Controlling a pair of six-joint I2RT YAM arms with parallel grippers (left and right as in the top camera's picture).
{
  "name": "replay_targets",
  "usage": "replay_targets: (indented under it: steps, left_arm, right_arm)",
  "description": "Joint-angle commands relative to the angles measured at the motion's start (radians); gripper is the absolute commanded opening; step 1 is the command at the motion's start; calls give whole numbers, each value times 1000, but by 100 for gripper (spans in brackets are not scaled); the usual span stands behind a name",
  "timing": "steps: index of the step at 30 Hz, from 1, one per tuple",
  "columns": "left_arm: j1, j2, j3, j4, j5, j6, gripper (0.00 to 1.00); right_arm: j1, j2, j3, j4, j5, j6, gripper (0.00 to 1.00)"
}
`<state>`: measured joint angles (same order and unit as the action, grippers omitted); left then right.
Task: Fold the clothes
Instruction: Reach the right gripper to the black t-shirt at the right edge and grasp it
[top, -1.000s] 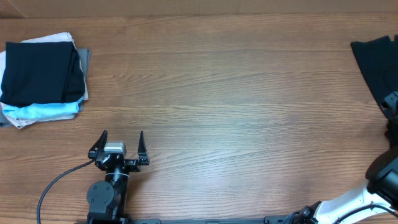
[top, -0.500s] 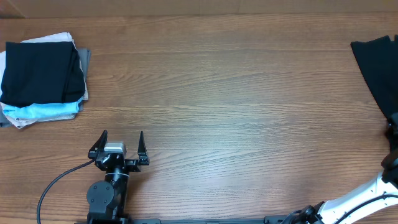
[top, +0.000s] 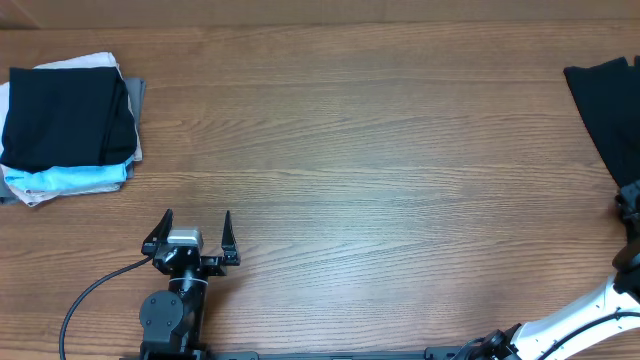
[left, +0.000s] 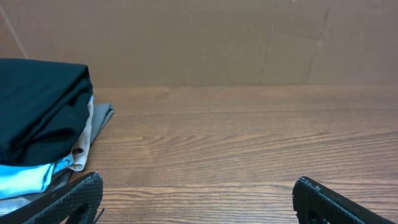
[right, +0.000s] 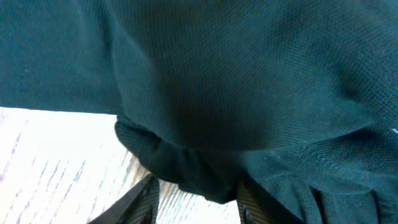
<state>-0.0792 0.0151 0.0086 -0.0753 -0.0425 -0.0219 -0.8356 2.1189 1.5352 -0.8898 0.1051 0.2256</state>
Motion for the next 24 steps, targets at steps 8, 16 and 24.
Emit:
replay_targets:
  steps: [8, 16, 24]
  left_arm:
    - [-7, -10, -4, 4, -13, 19, 100]
    - [-7, -10, -4, 4, -13, 19, 100]
    - [-7, -10, -4, 4, -13, 19, 100]
  right_arm:
    - [11, 2, -6, 7, 8, 14, 54]
    - [13, 2, -70, 122, 4, 11, 53]
    - [114, 2, -70, 84, -153, 15, 34]
